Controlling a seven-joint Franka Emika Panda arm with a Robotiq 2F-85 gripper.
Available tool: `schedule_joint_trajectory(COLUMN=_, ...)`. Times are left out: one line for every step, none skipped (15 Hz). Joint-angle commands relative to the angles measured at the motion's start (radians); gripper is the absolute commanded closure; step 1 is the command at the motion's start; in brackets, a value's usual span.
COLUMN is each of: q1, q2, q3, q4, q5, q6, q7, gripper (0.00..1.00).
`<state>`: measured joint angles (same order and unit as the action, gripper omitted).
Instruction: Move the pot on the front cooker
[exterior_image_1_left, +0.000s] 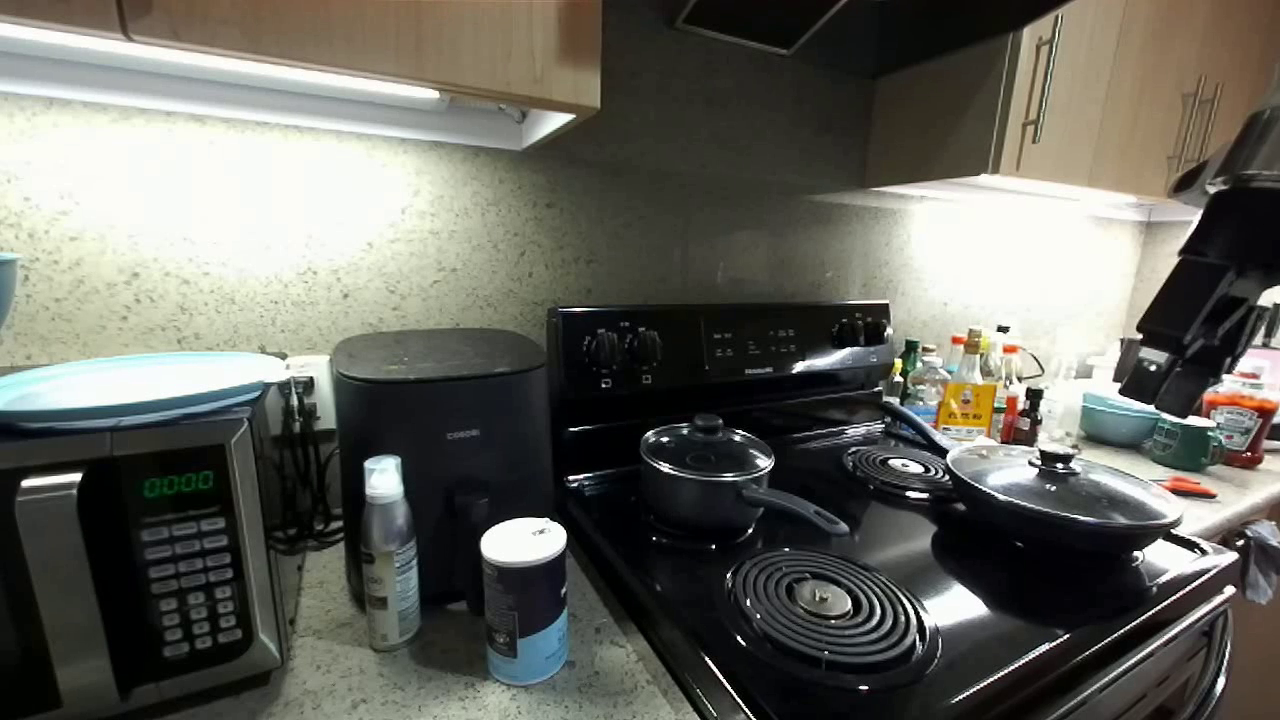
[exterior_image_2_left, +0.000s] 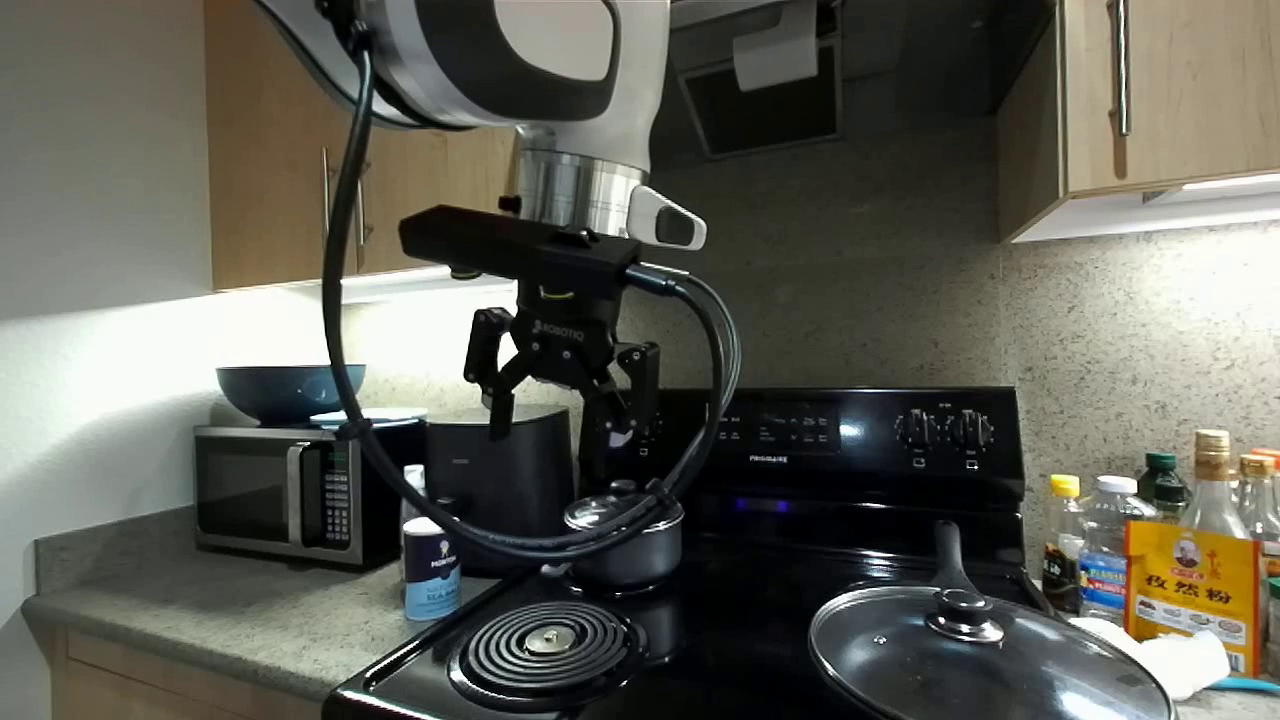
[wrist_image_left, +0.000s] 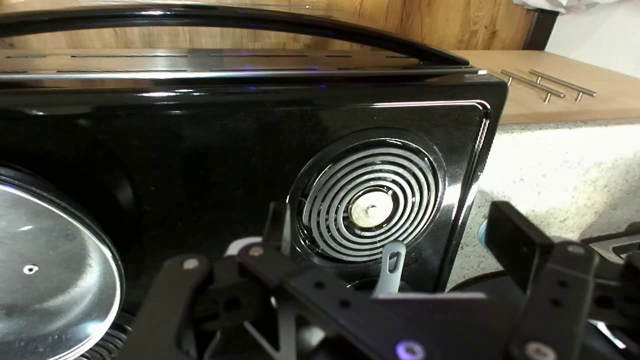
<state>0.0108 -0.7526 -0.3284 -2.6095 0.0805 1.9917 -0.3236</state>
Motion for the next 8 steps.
schedule_joint_trajectory(q1=-0.005, q2=0.030, q3=0.063, q4=0.009, q5=0.008, q6=0.020, q7=-0.007, gripper=0.00)
schedule_joint_trajectory(q1=0.002, q2=0.036, q3=0.079, q4=0.010, q5=0.008, q6=0.026, q7=-0.006, gripper=0.00)
schedule_joint_trajectory(q1=0.016, q2=0.047, q3=0.105, q4=0.009, q5=0.010, q6=0.047, q7=0.001, gripper=0.00)
schedule_joint_trajectory(q1=0.025, q2=0.056, q3=0.122, q4=0.011, q5=0.011, q6=0.061, q7=0.003, gripper=0.00)
schedule_joint_trajectory(q1=0.037, q2=0.071, q3=0.144, q4=0.012, q5=0.014, q6=0.086, q7=0.006, gripper=0.00)
schedule_joint_trajectory(q1=0.047, q2=0.088, q3=0.161, q4=0.014, q5=0.015, q6=0.109, q7=0.010, gripper=0.00)
schedule_joint_trajectory(q1=0.055, q2=0.104, q3=0.177, q4=0.014, q5=0.014, q6=0.134, q7=0.015, gripper=0.00)
schedule_joint_trajectory(q1=0.059, q2=0.115, q3=0.186, q4=0.016, q5=0.010, q6=0.145, q7=0.016, gripper=0.00)
